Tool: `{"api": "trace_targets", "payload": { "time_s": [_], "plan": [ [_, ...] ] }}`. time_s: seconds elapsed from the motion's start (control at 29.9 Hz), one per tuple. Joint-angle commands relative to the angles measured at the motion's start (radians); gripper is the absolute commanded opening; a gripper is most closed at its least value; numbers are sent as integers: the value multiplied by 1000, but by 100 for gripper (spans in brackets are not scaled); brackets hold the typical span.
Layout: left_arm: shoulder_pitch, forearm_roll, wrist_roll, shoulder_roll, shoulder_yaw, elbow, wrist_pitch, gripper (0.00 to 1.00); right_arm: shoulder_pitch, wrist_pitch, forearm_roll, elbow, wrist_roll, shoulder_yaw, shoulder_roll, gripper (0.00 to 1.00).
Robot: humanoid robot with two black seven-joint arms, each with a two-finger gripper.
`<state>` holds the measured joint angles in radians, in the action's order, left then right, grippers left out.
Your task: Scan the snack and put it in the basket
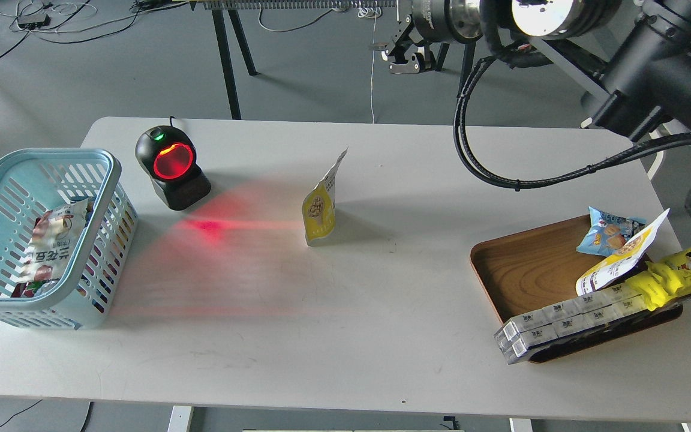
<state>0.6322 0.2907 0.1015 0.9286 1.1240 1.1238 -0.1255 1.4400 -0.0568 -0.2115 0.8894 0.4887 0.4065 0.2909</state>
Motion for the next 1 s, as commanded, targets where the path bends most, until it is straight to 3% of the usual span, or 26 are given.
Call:
{"api": "trace_targets", "payload": {
  "time_s": [0.0, 0.17, 0.33, 0.57, 0.7, 0.87, 0.97],
  "plan": [
    [-9, 53, 9, 125, -76, 71, 0, 100, -76, 43, 0, -1, 0, 118, 34, 96],
    [-11, 54, 12, 317, -131, 187, 3, 100, -200, 155, 0, -1, 0, 259, 80, 96],
    [-11, 56, 15, 542, -223, 350, 3, 100, -297, 250, 0, -3, -68, 353, 123, 96],
    [-8, 61, 15, 801, -254, 527, -3, 100, -372, 252, 0, -3, -78, 413, 169, 96],
    [0, 70, 15, 817, -257, 635, -3, 100, -389, 252, -2, -1, -75, 414, 192, 96],
    [33, 151, 20, 817, -254, 642, -11, 100, -389, 249, -2, 0, -71, 417, 218, 97],
    [93, 257, 20, 817, -256, 642, -57, 100, -389, 245, -2, 0, -70, 432, 223, 99]
  ]
}}
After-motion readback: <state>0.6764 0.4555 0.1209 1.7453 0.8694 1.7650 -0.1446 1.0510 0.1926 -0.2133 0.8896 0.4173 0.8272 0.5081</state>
